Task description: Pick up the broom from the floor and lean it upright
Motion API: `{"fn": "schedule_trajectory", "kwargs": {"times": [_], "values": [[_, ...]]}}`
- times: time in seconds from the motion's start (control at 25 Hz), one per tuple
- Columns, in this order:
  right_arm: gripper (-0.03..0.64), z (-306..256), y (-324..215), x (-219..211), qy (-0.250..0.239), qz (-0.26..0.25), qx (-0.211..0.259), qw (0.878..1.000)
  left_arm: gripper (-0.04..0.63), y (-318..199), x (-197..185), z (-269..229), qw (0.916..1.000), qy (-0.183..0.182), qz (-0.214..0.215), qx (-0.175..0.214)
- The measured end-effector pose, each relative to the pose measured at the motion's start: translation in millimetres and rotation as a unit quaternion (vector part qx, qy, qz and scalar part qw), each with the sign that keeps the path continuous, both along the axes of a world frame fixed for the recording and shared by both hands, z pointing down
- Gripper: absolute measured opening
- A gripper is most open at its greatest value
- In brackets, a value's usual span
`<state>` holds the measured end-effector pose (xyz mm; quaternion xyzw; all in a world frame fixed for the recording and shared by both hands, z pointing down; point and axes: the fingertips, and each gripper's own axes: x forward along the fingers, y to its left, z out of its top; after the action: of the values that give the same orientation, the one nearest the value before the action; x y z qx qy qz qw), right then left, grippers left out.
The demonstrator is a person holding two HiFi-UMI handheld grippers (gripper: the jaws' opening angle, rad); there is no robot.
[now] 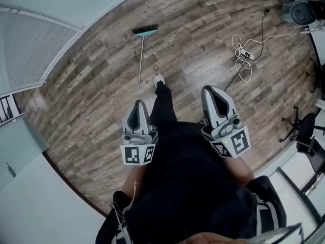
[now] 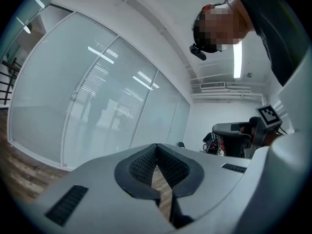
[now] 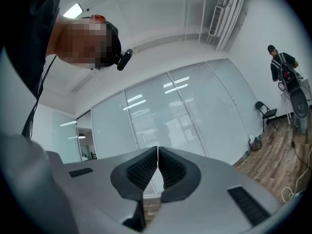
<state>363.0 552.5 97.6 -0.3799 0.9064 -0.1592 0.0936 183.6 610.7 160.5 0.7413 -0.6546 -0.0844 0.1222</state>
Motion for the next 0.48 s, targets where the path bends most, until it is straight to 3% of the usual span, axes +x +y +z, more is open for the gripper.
{"fn": "schedule_trajectory", "kwargs": {"times": [0.28,0.48], "values": [[0.018,-21,-129,-77,0.015,-0.006,0.021,1.000,0.018,-119,-76,-27,1.0000,0.000,-0.004,0.007],[0.018,-13,-180,-117,0.016,0.005,0.006,1.000,0.018,-171,-120,-22,0.9987,-0.013,-0.042,-0.026]]}}
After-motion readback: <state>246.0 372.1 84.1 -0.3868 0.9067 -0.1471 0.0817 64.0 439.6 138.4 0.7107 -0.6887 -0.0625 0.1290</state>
